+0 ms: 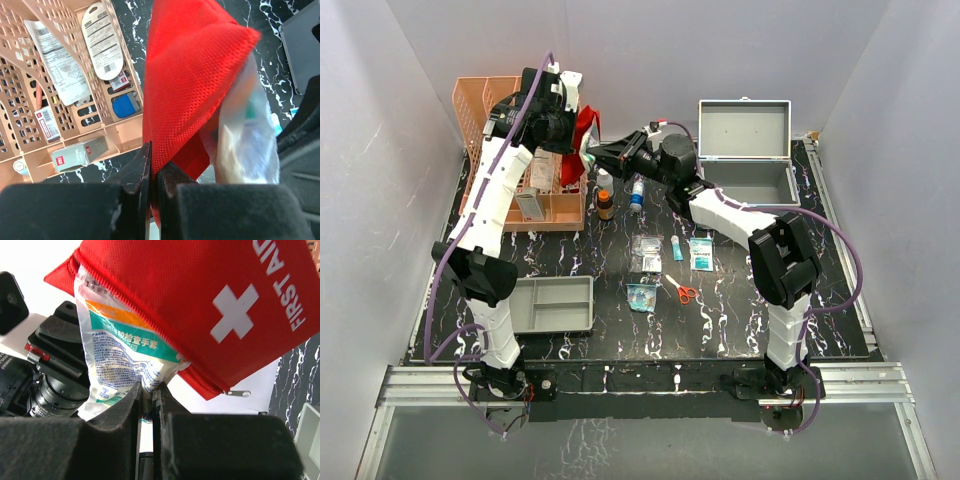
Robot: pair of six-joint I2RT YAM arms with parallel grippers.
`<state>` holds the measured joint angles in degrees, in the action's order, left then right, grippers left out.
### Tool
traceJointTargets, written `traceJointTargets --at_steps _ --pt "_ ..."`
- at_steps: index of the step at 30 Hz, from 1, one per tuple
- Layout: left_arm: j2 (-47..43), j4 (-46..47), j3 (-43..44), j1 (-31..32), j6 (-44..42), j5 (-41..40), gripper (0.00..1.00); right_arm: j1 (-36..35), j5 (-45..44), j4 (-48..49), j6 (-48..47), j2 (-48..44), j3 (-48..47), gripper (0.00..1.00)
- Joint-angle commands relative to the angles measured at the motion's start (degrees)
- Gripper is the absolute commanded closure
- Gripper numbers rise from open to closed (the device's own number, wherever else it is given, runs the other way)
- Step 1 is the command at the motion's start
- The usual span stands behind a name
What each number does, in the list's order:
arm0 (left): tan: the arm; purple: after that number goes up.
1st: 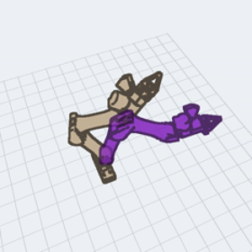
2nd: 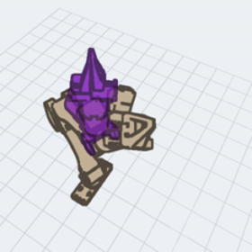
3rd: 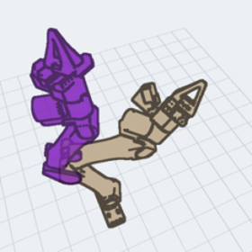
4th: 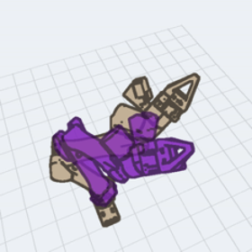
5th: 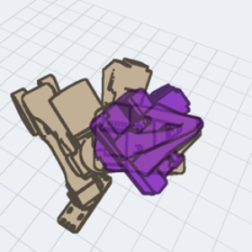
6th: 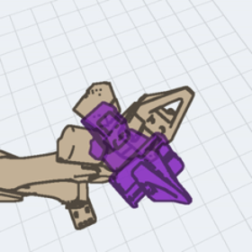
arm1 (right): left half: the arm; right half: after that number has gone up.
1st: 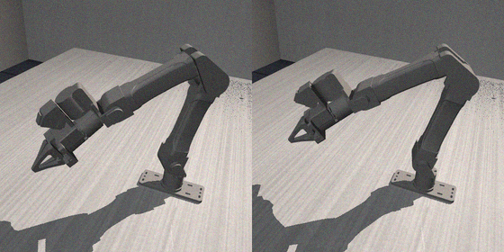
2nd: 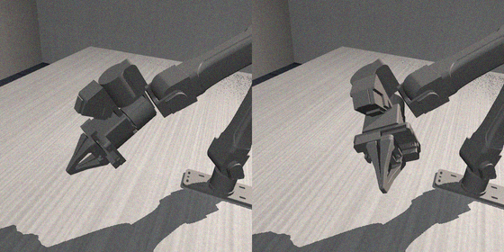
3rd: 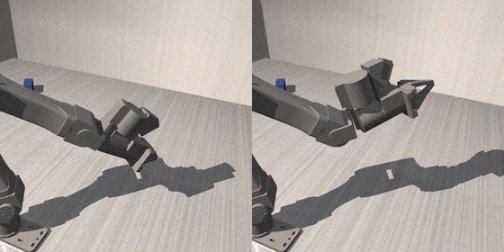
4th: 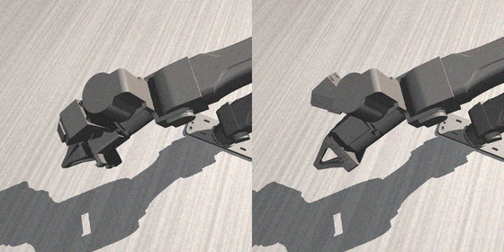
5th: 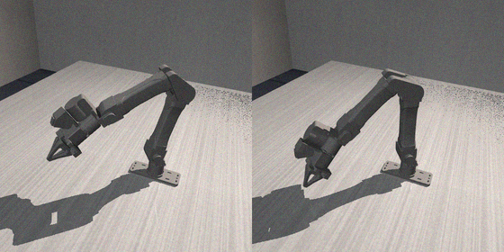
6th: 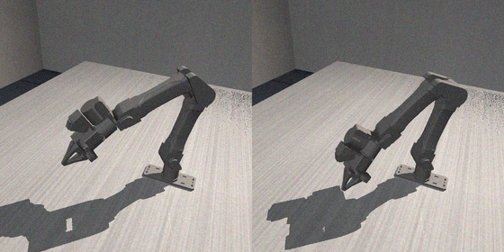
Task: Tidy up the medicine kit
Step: Place the medical item at the medicine pouch.
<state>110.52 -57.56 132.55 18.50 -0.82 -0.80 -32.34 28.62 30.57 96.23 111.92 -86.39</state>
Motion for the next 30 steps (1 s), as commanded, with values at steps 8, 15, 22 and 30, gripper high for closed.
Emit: traceJointTargets --at_steps 8,15,22,30 --pt "-1.7 -2.4 2.4 0.4 1.3 5.9 1.0 1.0 -0.6 1.3 -0.8 1.0 -2.5 1.0" --pt "-1.2 -2.5 2.5 2.2 2.5 7.8 1.0 1.0 -0.5 -0.6 -1.7 2.3 -4.9 1.0" --pt "-1.1 -2.7 2.5 2.9 2.9 9.2 1.0 1.0 -1.2 -3.6 -3.7 1.7 -5.4 0.98" --pt "-1.5 -3.0 1.8 2.8 2.8 8.8 1.0 1.0 -1.9 -13.0 -10.2 0.0 -7.4 0.6"
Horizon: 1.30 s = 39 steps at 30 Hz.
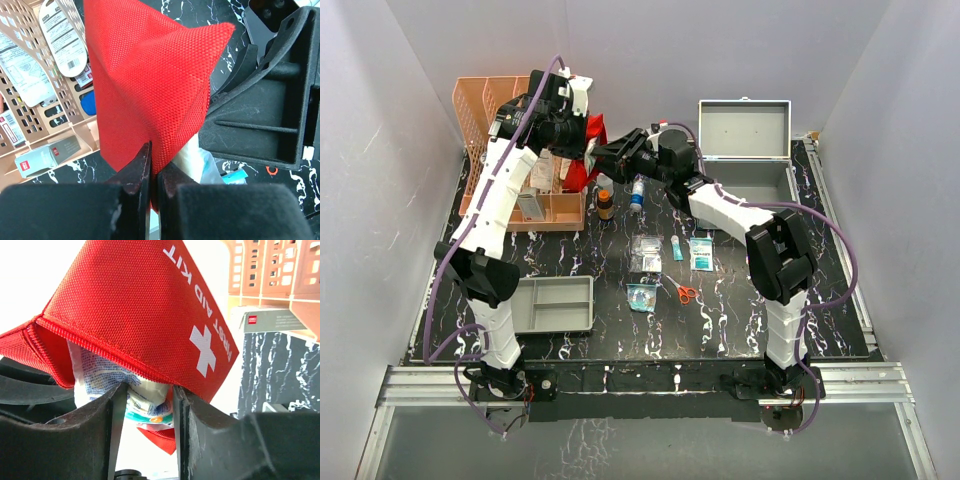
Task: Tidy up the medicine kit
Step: Place the medical item at the medicine pouch.
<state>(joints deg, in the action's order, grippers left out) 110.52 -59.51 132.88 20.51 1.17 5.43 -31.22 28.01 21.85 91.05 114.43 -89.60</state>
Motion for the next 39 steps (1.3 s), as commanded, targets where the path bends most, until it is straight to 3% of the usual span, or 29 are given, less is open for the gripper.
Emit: traceJointTargets --at_steps 1,8,17,23,39 --pt "-1.6 -1.1 1.4 0.9 0.8 2.5 1.0 -0.1 -1.4 -5.7 -5.9 -2.7 -4.6 0.59" --pt "-1.6 -0.7 0.9 0.9 0.5 1.0 1.0 0.2 -3.3 -17.1 -13.1 -5.7 -8.3 0.61" --pt "-1.5 -0.1 0.2 0.9 0.5 0.3 1.0 0.5 -7.2 -33.1 -22.4 -9.4 -13.3 0.77" --pt "-1.3 0.2 -0.3 0.9 0.4 -0.4 1.0 0.6 -10.1 -43.8 -27.8 -9.7 -18.4 0.78" --pt "-0.5 1.0 -0.9 1.2 -0.4 -1.2 1.0 0.5 -9.3 -53.8 -29.2 -4.3 -29.6 0.78"
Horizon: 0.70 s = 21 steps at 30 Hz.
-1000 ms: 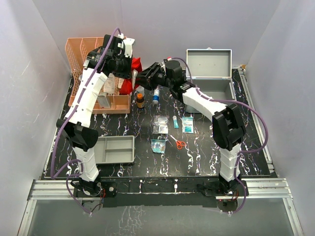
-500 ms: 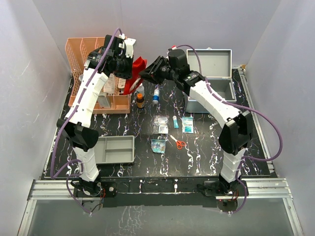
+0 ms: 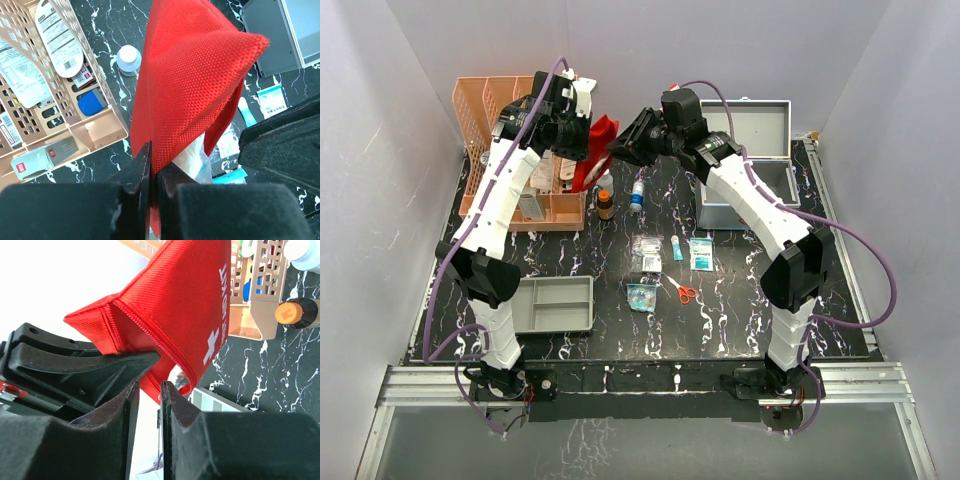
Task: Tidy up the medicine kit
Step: Place the medical item at the medicine pouch.
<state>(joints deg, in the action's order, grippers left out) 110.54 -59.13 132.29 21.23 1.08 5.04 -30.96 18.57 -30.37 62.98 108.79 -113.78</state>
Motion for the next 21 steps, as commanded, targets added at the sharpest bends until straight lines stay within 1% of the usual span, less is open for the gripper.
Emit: traceJointTargets --at_steps 1,8,21 --pt "-0.4 0.8 -0.2 0.5 -0.4 -1.4 1.0 0.2 0.3 -2.5 -1.2 1.8 -6.5 0.78" --pt "0.0 3.0 -0.8 0.7 -2.4 -7.8 1.0 -0.5 0.7 -7.5 -1.7 5.0 -10.7 0.79" --pt "0.5 3.6 -1.7 1.5 -2.9 -9.0 1.0 -1.8 2.2 -7.7 -1.2 8.8 -14.0 0.78"
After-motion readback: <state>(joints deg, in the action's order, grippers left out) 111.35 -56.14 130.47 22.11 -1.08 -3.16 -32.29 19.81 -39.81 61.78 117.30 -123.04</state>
